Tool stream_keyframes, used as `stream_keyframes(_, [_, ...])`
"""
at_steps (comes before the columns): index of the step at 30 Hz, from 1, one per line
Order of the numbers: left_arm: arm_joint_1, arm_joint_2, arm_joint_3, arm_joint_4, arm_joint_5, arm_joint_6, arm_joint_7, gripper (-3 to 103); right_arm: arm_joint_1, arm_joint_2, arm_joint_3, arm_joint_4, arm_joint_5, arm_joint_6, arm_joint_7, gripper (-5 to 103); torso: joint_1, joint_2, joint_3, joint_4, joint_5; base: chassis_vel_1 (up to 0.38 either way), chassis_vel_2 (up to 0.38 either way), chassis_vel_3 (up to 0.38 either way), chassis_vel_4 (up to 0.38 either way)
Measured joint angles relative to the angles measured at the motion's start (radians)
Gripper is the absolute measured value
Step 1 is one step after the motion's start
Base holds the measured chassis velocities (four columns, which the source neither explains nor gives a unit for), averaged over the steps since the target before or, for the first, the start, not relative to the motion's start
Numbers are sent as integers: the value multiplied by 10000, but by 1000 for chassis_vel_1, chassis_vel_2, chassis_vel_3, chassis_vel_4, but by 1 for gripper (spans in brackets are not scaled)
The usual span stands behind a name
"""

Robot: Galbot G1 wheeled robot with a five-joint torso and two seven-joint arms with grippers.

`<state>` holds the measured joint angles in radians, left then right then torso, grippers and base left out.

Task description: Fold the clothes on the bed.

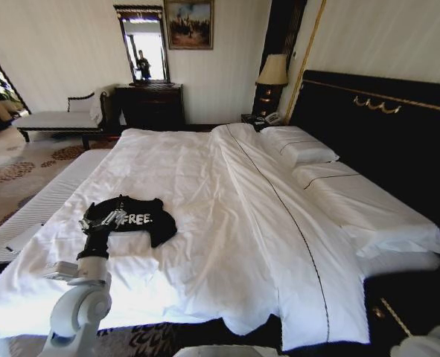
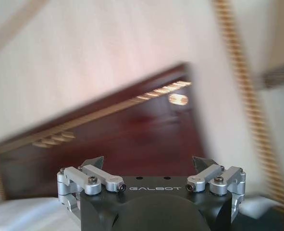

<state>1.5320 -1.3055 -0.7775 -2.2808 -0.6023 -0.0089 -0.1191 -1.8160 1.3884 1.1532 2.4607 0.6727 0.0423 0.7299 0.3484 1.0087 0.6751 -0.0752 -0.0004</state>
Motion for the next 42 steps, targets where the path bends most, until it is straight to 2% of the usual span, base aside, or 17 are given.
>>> stream_keyframes(1, [27,18,-4,1,12,56,-18,100,51,-84,-125,-189,-89,197,-357,100,-1,0,0,0,3,0,0,0,0])
stream_keyframes(3, [222,100,-37,-71,-6,432,-186,100,303,-469,-711,-1075,-533,1023,-1952,100,-1,0,0,-1,3,0,0,0,0])
stream_keyframes(4, [222,100,-37,-71,-6,432,-186,100,303,-469,-711,-1075,-533,1023,-1952,100,-1,0,0,-1,3,0,0,0,0])
stream_keyframes(7, [543,129,-23,-337,128,871,-281,100,769,-1005,-1498,-1895,-862,1656,-3593,100,0,0,1,0,6,0,0,0,0])
stream_keyframes(8, [543,129,-23,-337,128,871,-281,100,769,-1005,-1498,-1895,-862,1656,-3593,100,0,0,1,0,6,0,0,0,0])
stream_keyframes(10, [787,65,100,-529,516,907,-106,100,1080,-1363,-1992,-2300,-952,1927,-4449,100,0,-1,1,1,5,0,0,0,0])
stream_keyframes(12, [1169,-64,273,-756,887,802,169,100,1429,-1928,-2516,-2708,-973,2124,-5183,100,0,-1,0,-6,6,0,0,0,0])
stream_keyframes(13, [1169,-64,273,-756,887,802,169,100,1429,-1928,-2516,-2708,-973,2124,-5183,100,0,-1,0,-6,6,0,0,0,0])
stream_keyframes(16, [2570,-300,617,-1249,1765,314,753,100,2382,-3348,-3533,-3376,-902,2428,-6246,100,0,0,0,5,7,0,0,0,0])
stream_keyframes(17, [2570,-300,617,-1249,1765,314,753,100,2382,-3348,-3533,-3376,-902,2428,-6246,100,0,0,0,5,7,0,0,0,0])
stream_keyframes(20, [3282,-662,702,-1331,2395,-194,1007,100,3129,-4179,-4396,-3827,-832,2920,-7054,100,0,0,0,2,9,0,0,0,0])
stream_keyframes(23, [3511,-999,691,-1427,2488,-428,1082,100,3328,-4492,-4752,-3897,-824,2853,-7138,100,0,0,0,2,3,0,0,0,0])
stream_keyframes(28, [3710,-1596,744,-1711,2629,-986,1199,100,3373,-5002,-5251,-3756,-719,1440,-6602,100,-1,0,-1,-1,4,0,0,0,0])
stream_keyframes(31, [3694,-1906,773,-1991,2634,-1067,1202,100,3372,-5052,-5452,-3432,-678,543,-6142,100,0,0,-1,-2,6,0,0,0,0])
stream_keyframes(33, [3697,-1960,770,-2060,2652,-1058,1202,100,3373,-5036,-5528,-3273,-573,299,-5895,100,0,0,-1,-2,4,0,0,0,0])
stream_keyframes(36, [3733,-2075,742,-2126,2887,-1016,1195,100,3381,-5016,-5756,-3113,-388,557,-5368,100,0,0,-1,-1,3,0,0,0,0])
stream_keyframes(42, [3947,-2264,820,-2170,3161,-953,1172,100,3151,-4975,-5661,-3292,-623,1285,-5480,100,-1,0,-1,0,4,0,0,0,0])
